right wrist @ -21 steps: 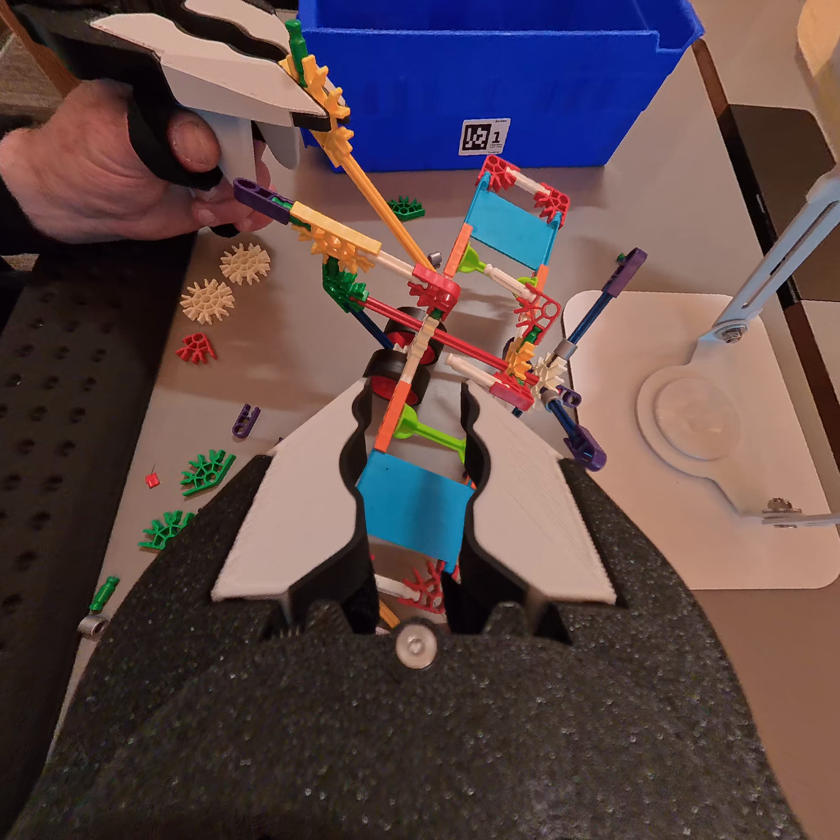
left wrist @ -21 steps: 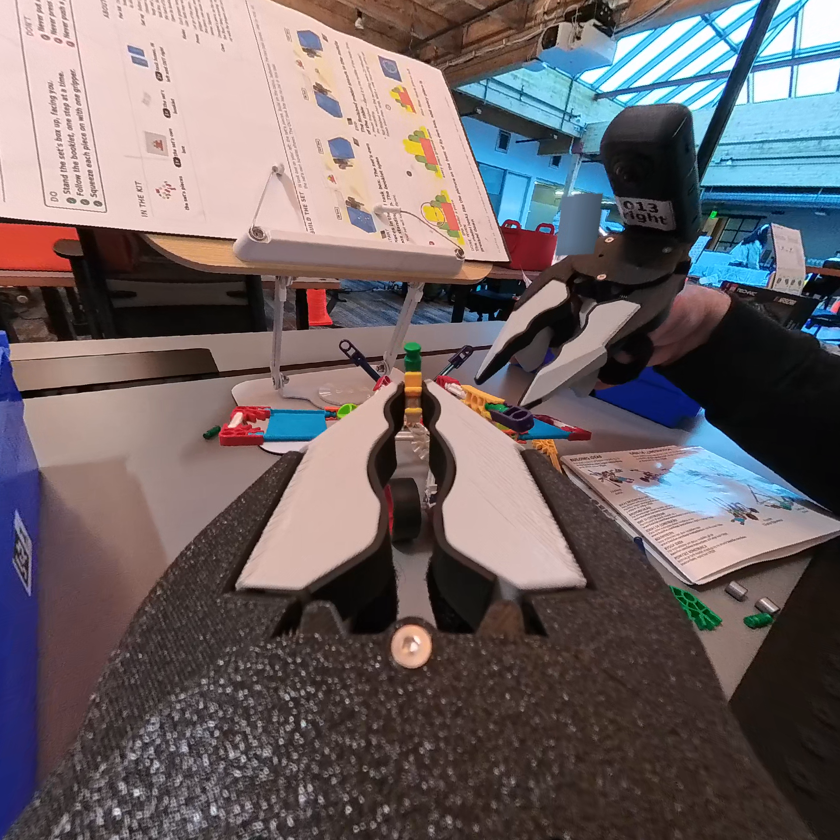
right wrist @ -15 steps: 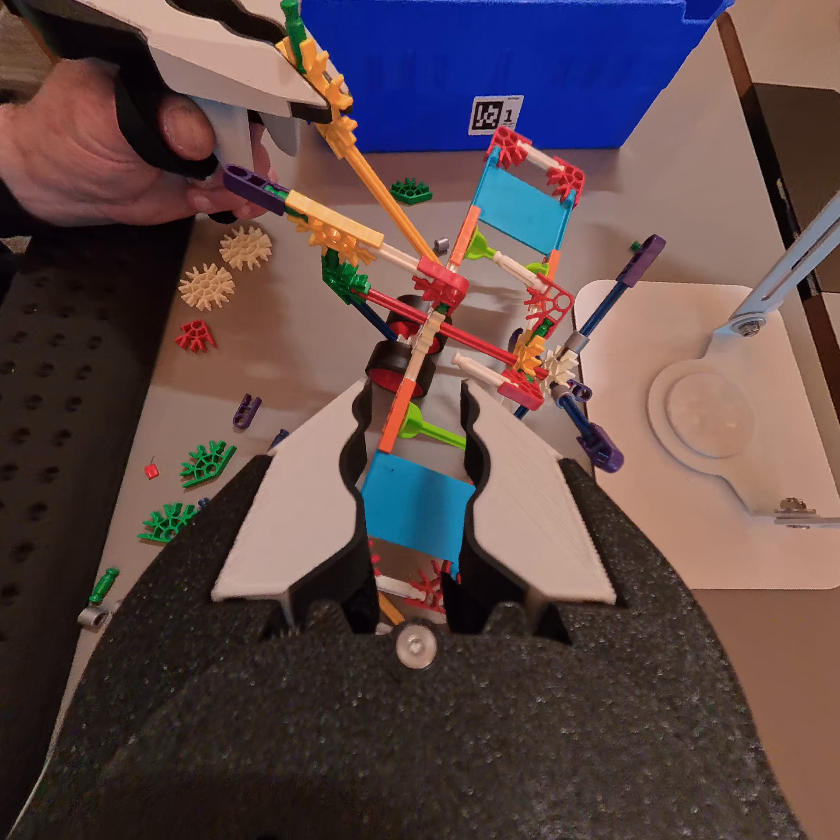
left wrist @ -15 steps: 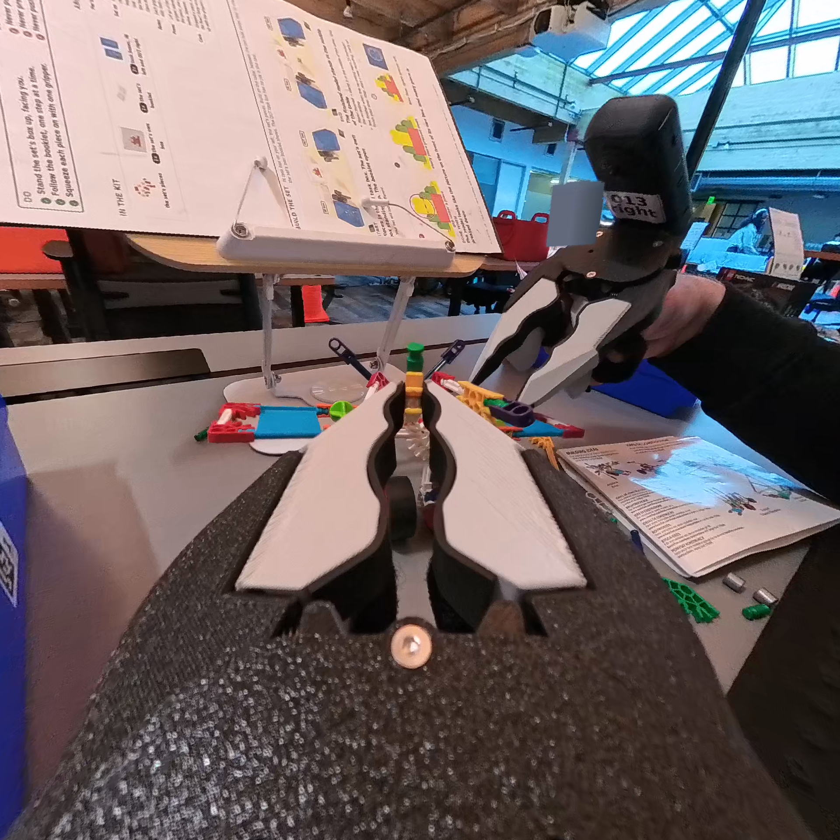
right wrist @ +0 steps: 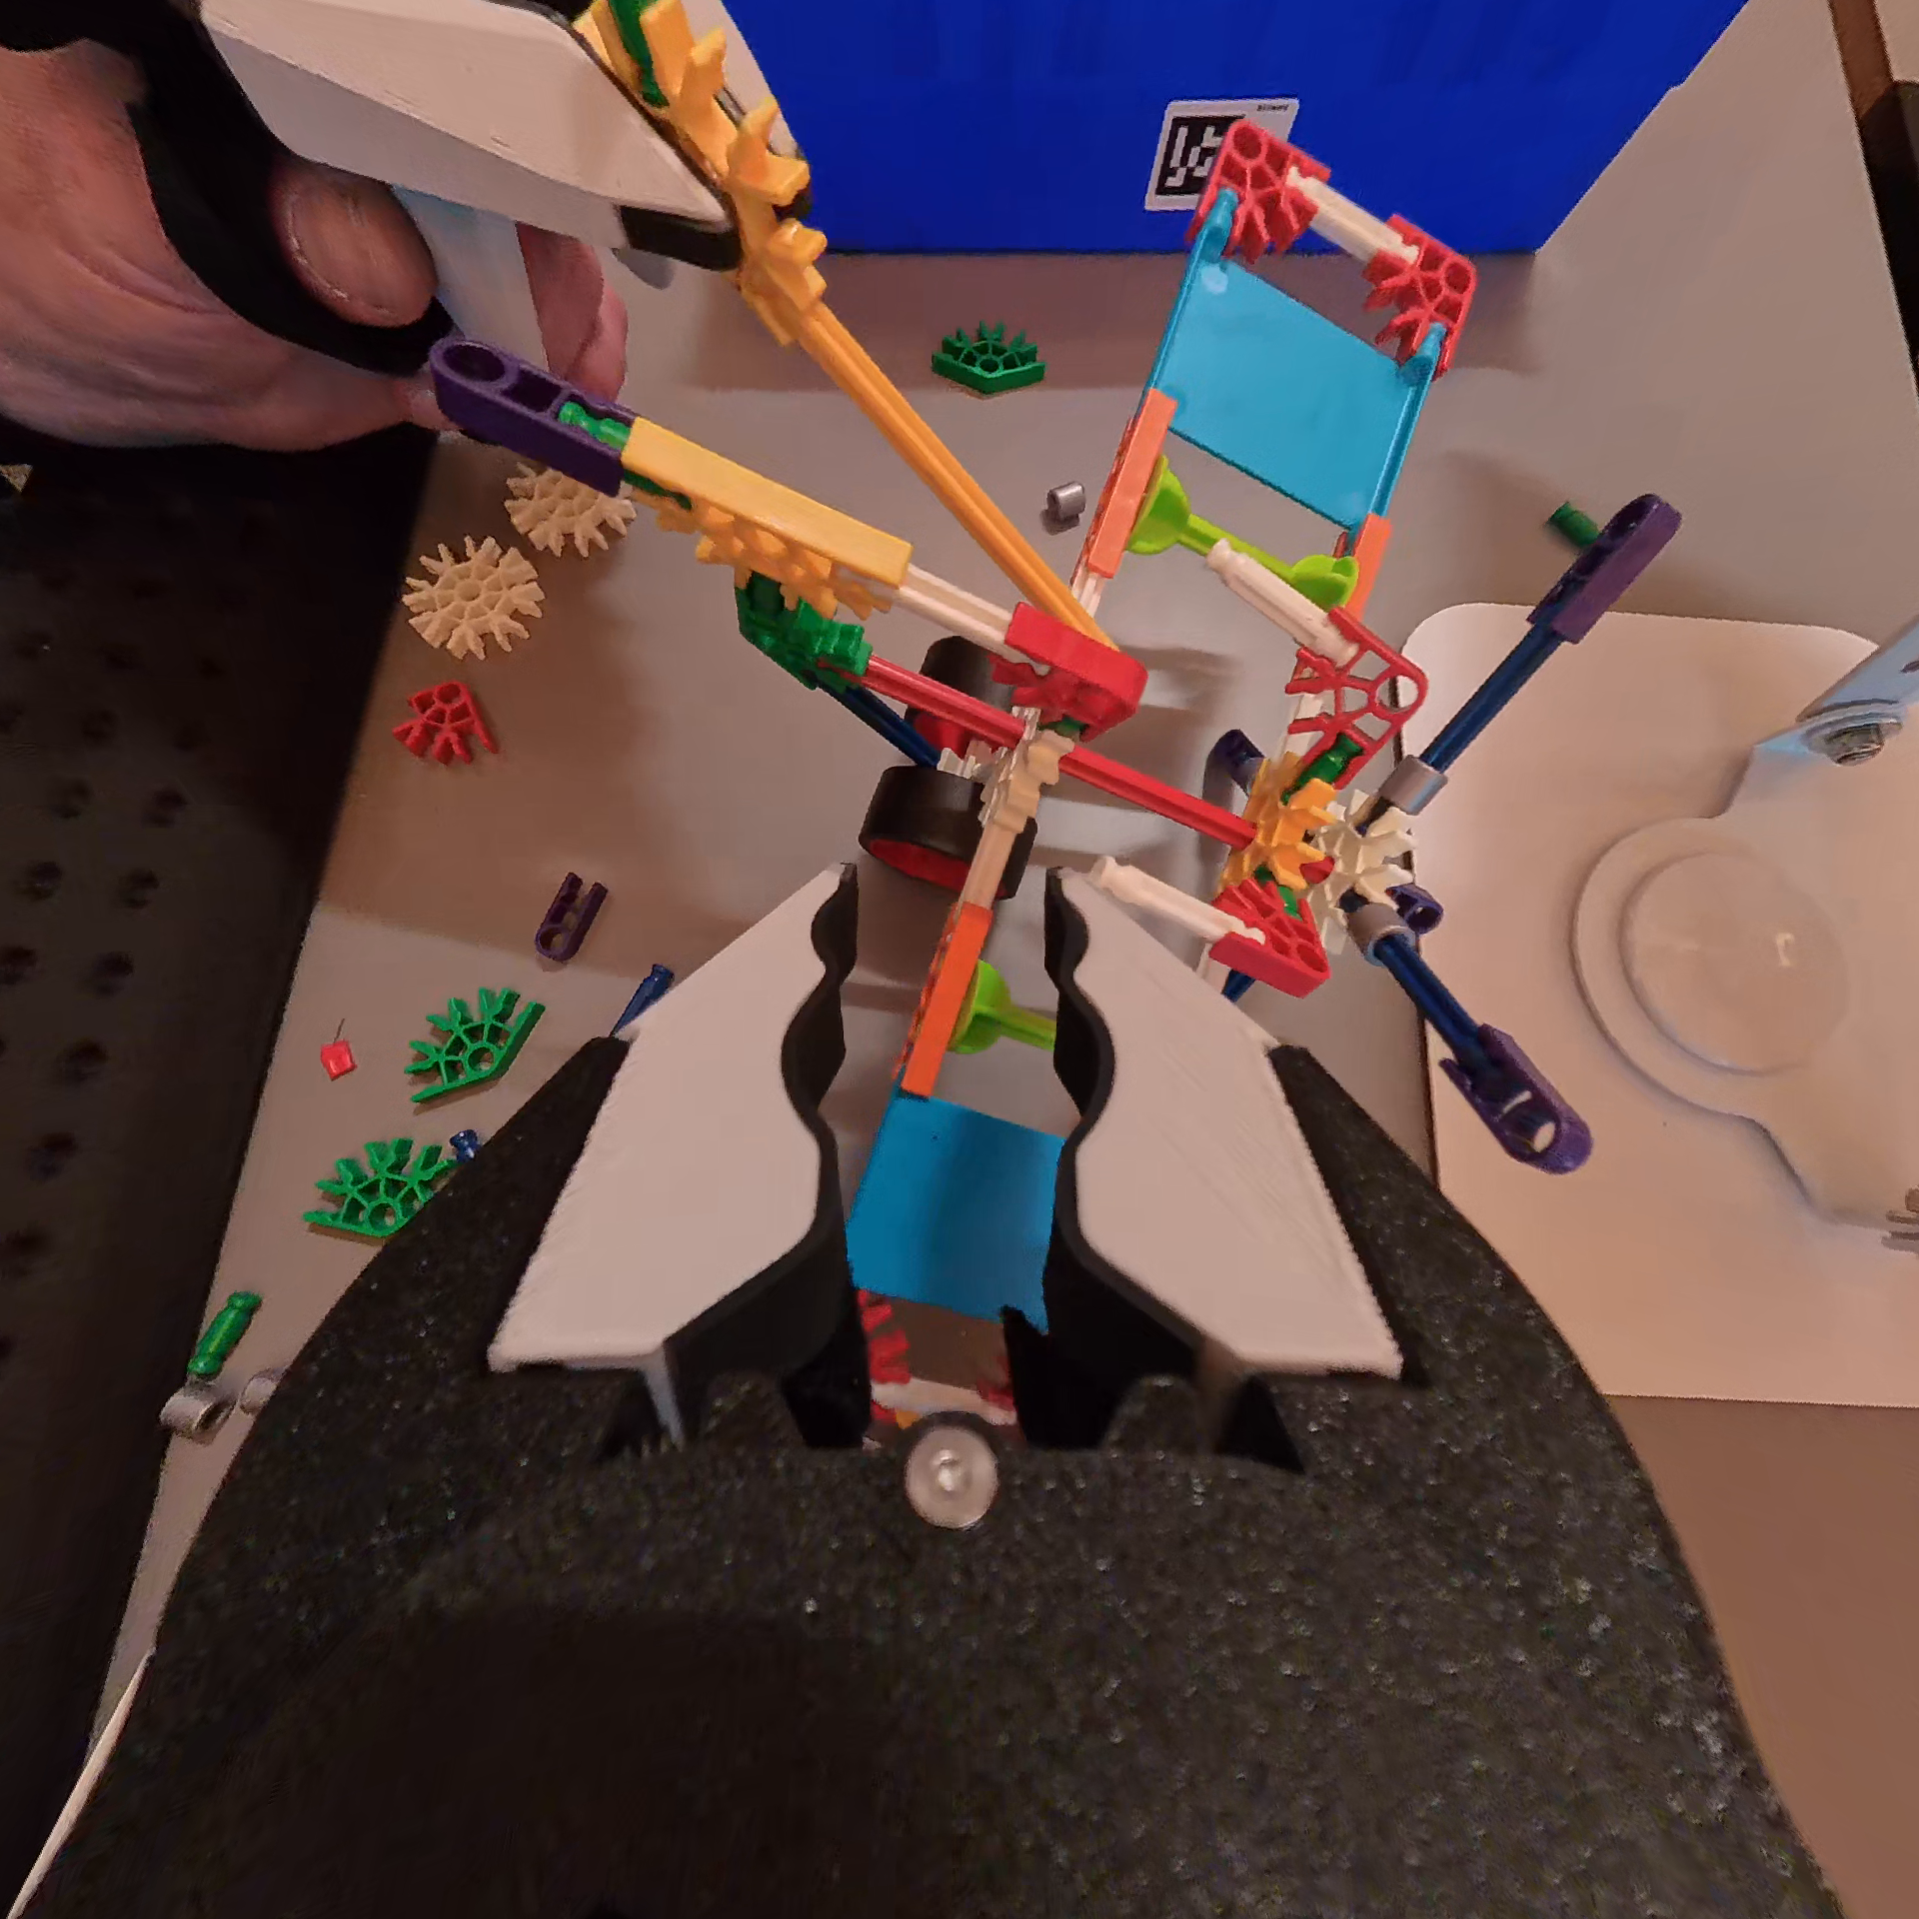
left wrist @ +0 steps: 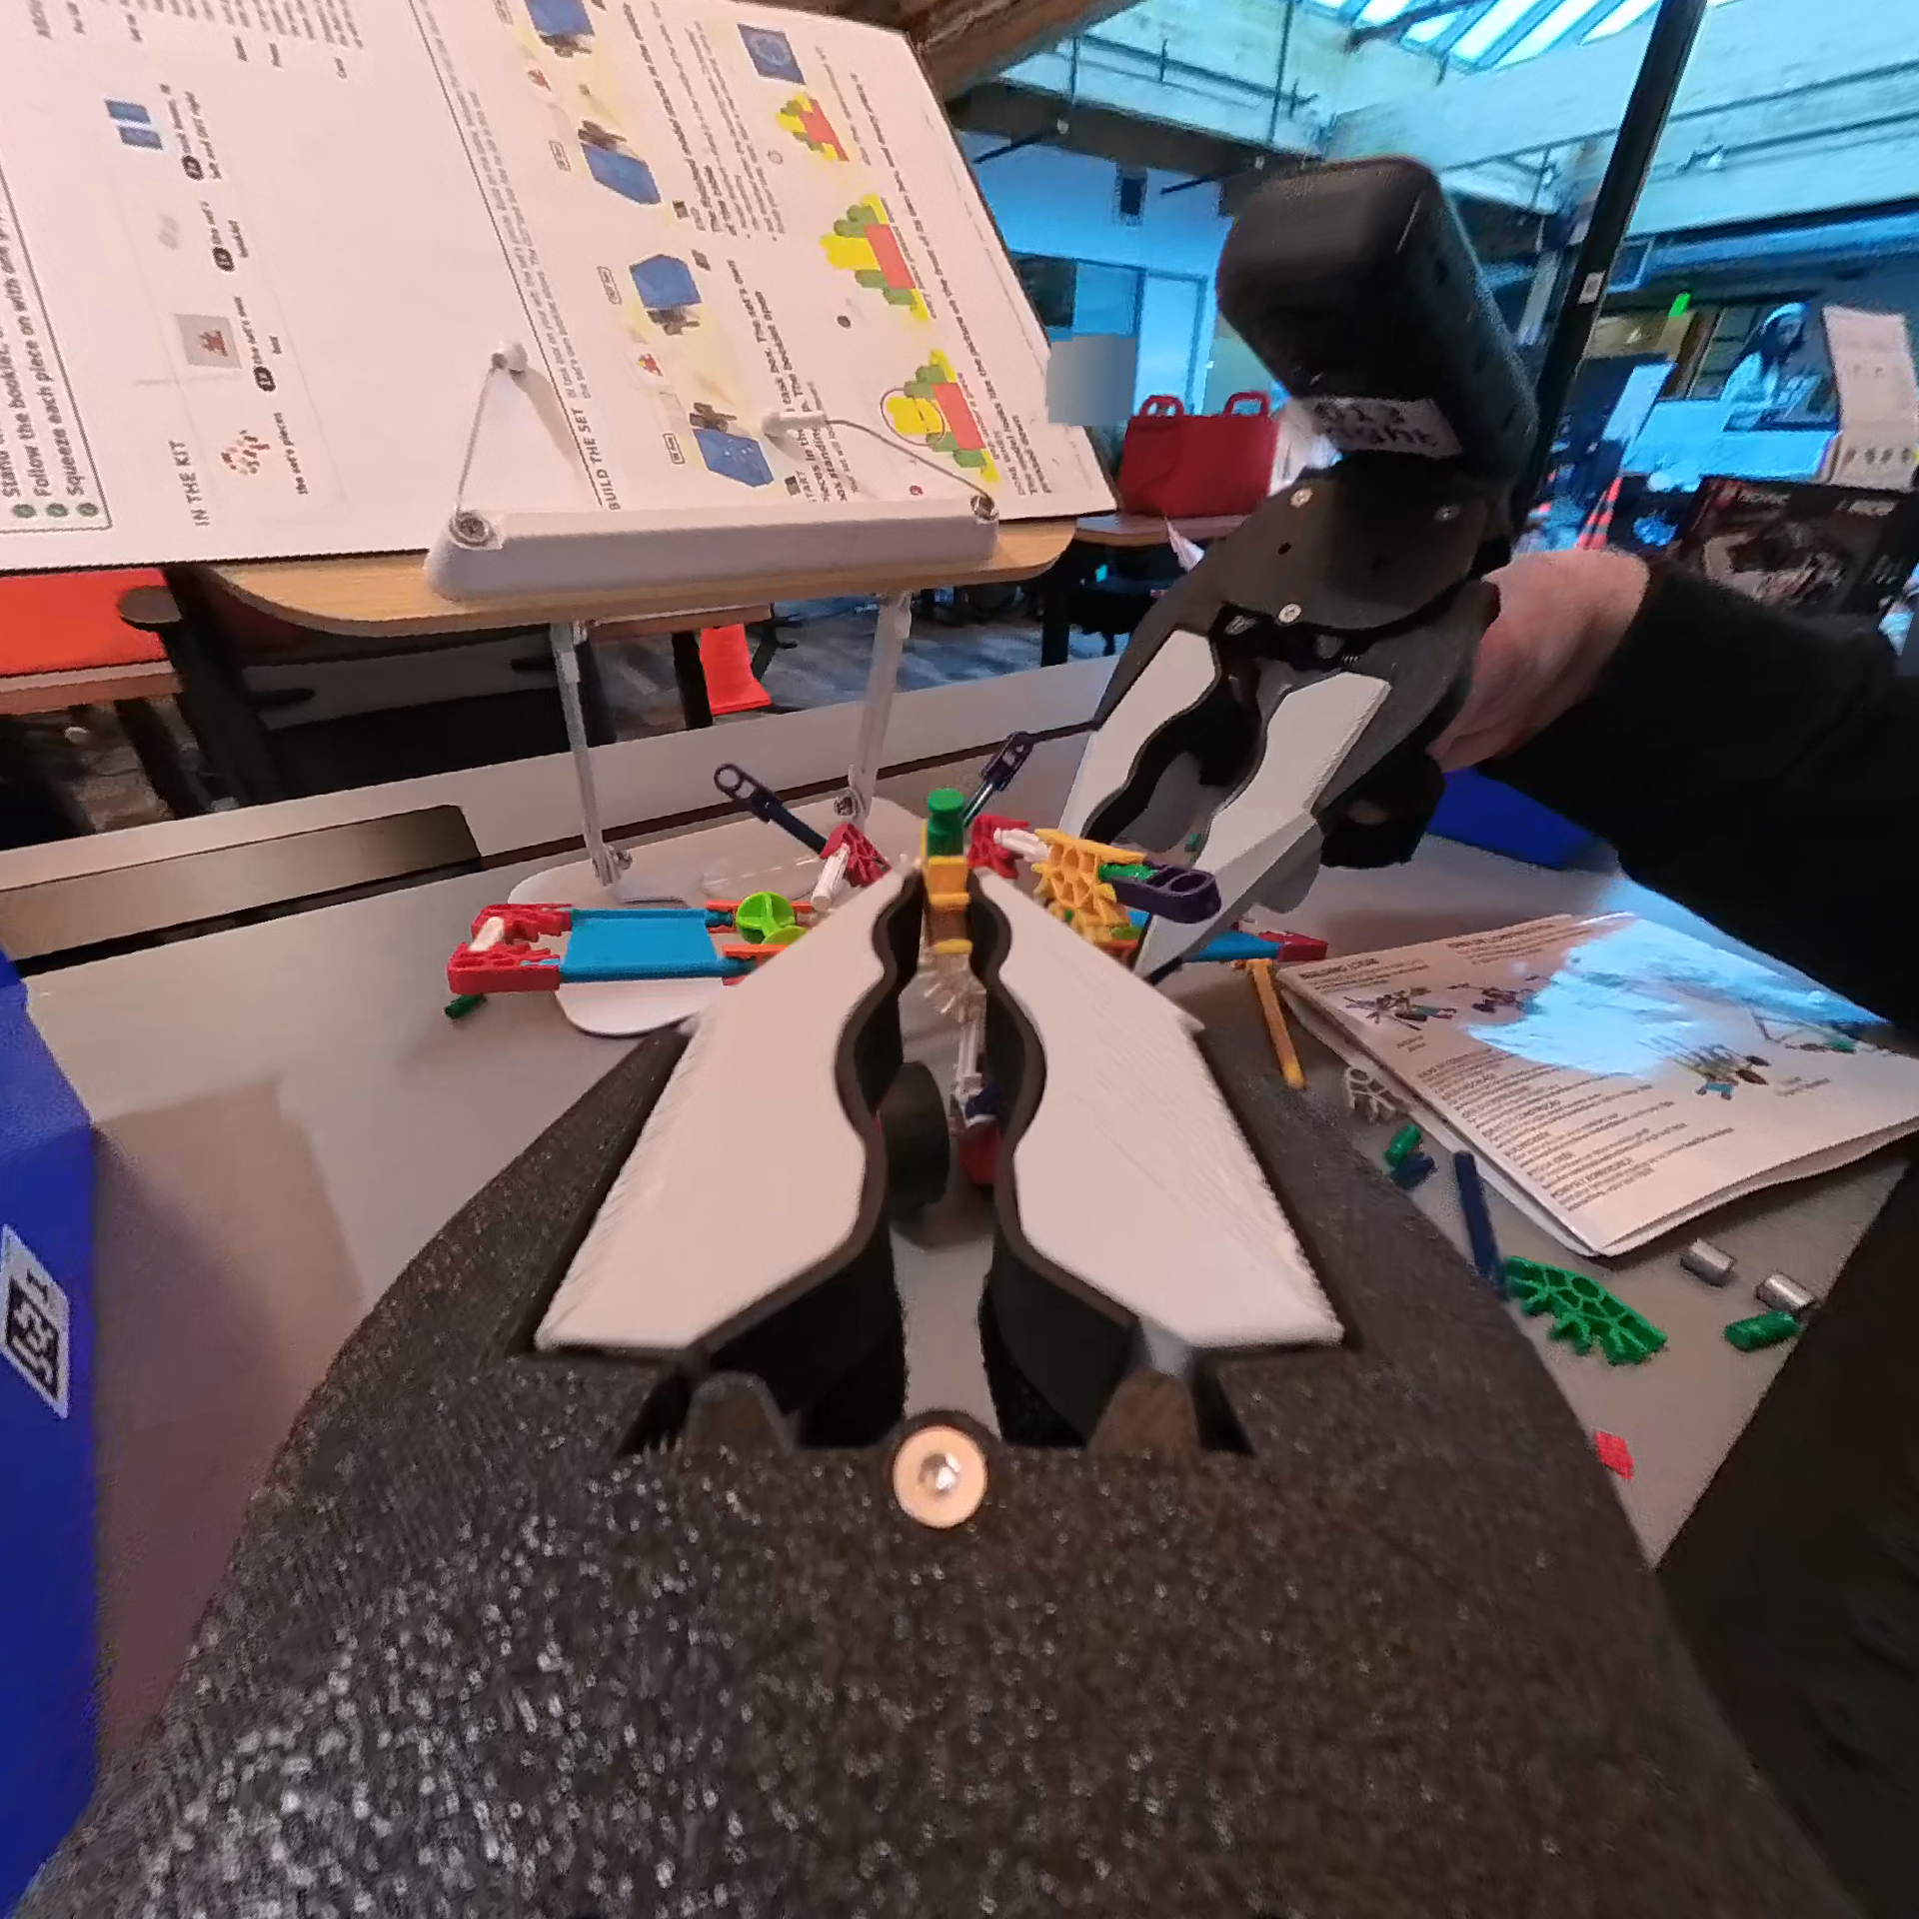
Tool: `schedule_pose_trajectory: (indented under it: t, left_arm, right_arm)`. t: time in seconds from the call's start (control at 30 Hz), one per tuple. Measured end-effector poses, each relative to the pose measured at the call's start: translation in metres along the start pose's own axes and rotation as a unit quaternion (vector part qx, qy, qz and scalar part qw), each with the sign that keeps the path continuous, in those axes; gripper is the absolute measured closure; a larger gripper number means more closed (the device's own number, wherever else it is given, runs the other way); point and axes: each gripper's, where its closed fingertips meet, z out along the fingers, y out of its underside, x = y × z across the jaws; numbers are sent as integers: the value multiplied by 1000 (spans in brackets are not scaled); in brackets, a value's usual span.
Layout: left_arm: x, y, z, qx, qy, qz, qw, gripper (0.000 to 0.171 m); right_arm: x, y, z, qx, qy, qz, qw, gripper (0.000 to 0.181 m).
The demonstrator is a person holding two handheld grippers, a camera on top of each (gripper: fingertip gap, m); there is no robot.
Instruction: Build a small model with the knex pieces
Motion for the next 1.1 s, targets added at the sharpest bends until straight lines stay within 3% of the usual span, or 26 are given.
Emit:
schedule_pose_trajectory:
  t: [0.33,0.67,1.1]
  left_arm:
    - [8,1,-4,-13,0,15,1000,165]
    - [31,1,-1,-39,-24,112,993,164]
    - [52,6,1,-56,-32,168,984,161]
  right_arm:
    - [-1,9,13,-25,4,-3,1000,148]
    - [3,17,20,-42,11,-1,999,159]
    - [2,25,27,-61,13,-2,998,164]
